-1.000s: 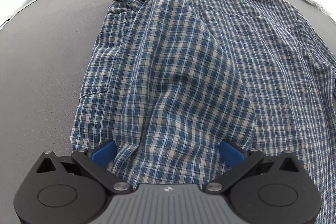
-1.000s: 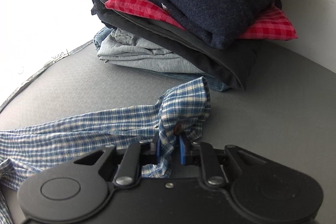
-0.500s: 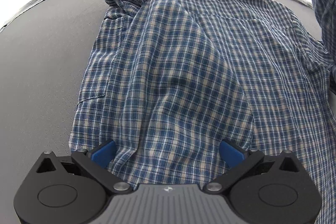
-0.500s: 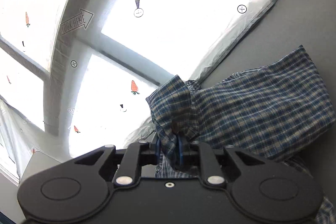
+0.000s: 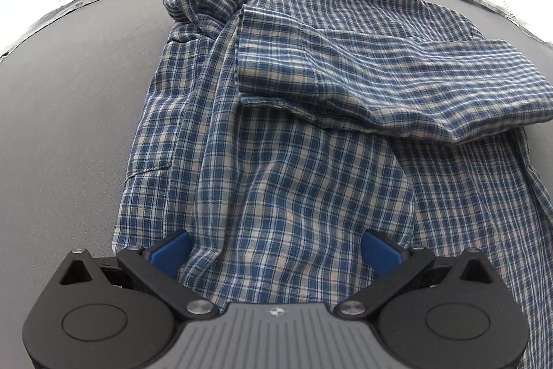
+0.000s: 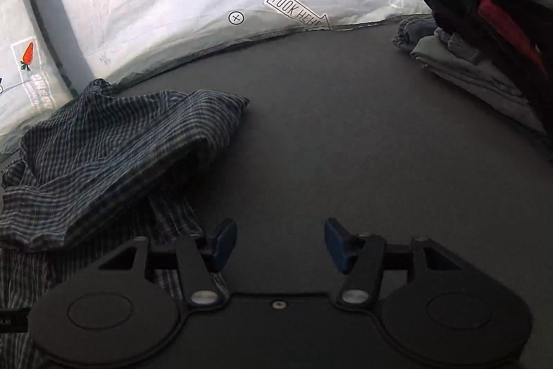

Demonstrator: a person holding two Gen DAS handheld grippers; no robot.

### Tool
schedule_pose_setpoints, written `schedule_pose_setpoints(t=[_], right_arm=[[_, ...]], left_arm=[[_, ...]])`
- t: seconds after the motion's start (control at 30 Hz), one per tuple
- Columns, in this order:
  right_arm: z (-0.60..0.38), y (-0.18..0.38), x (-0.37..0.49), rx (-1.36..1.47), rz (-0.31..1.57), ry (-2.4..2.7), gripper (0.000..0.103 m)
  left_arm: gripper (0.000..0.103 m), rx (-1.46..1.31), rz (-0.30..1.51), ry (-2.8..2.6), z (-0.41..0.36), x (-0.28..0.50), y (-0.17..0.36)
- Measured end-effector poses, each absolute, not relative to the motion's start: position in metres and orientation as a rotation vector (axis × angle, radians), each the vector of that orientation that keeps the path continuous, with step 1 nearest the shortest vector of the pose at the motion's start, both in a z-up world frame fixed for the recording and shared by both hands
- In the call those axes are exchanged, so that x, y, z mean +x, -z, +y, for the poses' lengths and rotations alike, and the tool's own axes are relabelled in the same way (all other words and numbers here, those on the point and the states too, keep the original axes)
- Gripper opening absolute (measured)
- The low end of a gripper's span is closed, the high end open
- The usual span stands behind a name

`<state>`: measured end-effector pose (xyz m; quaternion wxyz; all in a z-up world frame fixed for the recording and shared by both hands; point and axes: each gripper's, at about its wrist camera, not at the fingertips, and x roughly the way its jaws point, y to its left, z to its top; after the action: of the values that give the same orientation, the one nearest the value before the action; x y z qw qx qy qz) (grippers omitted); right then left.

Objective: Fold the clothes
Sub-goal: 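Lay the held sleeve across the shirt back and open the right tool, then grasp the shirt side edge with the left tool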

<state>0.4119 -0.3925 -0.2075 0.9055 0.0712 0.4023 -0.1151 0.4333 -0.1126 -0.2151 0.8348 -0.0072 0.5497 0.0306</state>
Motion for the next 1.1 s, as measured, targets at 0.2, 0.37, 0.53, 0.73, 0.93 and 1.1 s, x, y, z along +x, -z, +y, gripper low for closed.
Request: schedule_pose_setpoints(t=[0.2, 0.37, 0.53, 0.73, 0.93, 1.1], right_arm=[[-0.401, 0.23, 0.399, 0.102, 0.794, 0.212, 0.081], [-0.401, 0.239, 0.403, 0.075, 0.76, 0.148, 0.102], [-0.393, 0.242, 0.396, 0.068, 0.697, 0.153, 0.103], [-0.39, 0.244, 0.393, 0.069, 0.677, 0.155, 0.103], [-0.39, 0.243, 0.394, 0.07, 0.678, 0.155, 0.103], [-0.389, 0.244, 0.393, 0.07, 0.677, 0.156, 0.103]], left_arm=[[0.103, -0.041, 1.164, -0.066, -0.112, 0.44, 0.212], [0.103, -0.094, 1.132, -0.066, -0.105, 0.447, 0.197], [0.103, -0.177, 1.02, -0.017, -0.093, 0.461, 0.166], [0.102, -0.123, 0.995, -0.029, -0.094, 0.495, 0.172], [0.059, -0.061, 1.032, -0.038, -0.104, 0.511, 0.189], [0.034, -0.062, 1.004, -0.028, -0.103, 0.507, 0.18]])
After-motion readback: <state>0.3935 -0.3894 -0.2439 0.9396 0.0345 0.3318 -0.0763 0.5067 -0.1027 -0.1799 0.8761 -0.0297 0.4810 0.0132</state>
